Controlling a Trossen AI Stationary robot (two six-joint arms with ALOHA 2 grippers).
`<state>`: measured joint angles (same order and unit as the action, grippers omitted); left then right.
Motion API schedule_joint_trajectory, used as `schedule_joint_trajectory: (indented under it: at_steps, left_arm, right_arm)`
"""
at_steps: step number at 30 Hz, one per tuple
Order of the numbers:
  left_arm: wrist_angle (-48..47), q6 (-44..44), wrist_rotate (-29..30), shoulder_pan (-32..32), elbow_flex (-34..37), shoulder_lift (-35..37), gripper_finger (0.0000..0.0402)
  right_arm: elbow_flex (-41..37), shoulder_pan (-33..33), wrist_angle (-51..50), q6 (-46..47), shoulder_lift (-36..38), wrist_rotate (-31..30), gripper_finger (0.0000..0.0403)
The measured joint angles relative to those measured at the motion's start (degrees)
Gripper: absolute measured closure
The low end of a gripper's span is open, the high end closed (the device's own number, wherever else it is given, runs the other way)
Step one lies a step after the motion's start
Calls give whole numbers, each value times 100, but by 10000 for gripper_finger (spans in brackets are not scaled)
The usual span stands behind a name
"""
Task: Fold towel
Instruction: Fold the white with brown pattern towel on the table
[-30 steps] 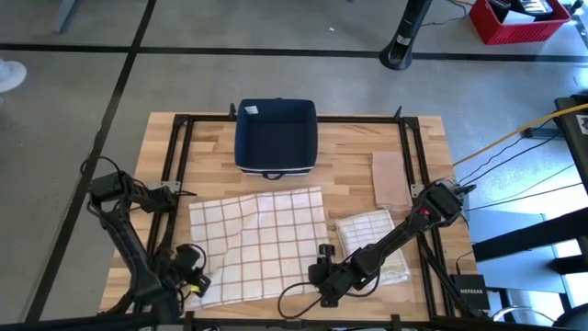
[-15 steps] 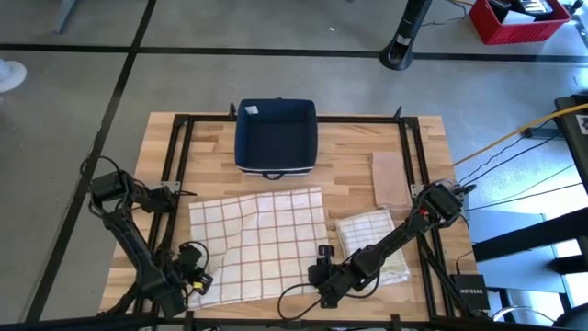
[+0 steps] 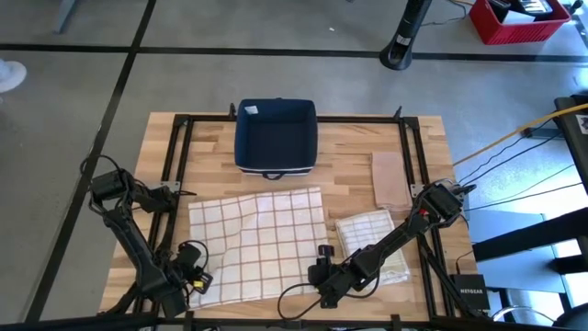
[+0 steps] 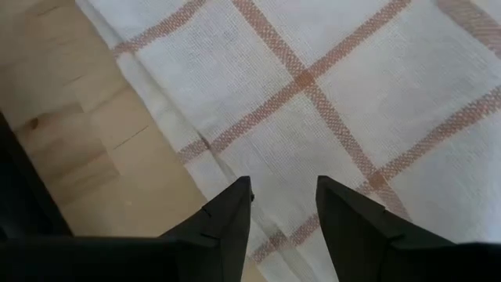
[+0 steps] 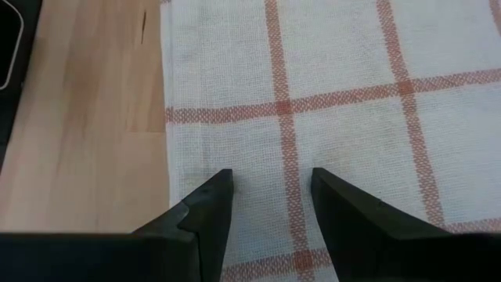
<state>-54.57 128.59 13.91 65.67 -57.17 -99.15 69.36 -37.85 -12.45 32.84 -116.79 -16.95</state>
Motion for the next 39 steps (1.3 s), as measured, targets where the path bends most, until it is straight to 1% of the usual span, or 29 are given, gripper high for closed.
schedule_joint_trajectory:
  at_steps: [5,12,18,21,27,31,35,39]
  left_arm:
    - [10,4,-6,-2,3,-2,263]
    - [603,24,-37,0,282,9,263]
    - [565,-127,-40,0,286,13,268]
    - [554,-280,-135,0,283,13,288]
    - [336,-533,-306,-2,158,0,348]
    - [280,-590,-330,-2,117,-5,381]
    - [277,-720,-390,0,53,-7,397]
    - [283,-761,-744,7,41,-7,397]
  right_arm:
    - [0,-1,2,8,-4,0,224]
    - [-2,-2,13,8,-4,0,224]
    - [-4,-2,33,8,-7,0,224]
    - [-4,-2,33,8,-7,2,224]
    - [-4,0,44,6,-9,2,224]
    - [-4,0,44,6,-9,2,224]
    - [-4,0,36,6,-9,21,224]
    - [4,0,-67,34,-9,105,224]
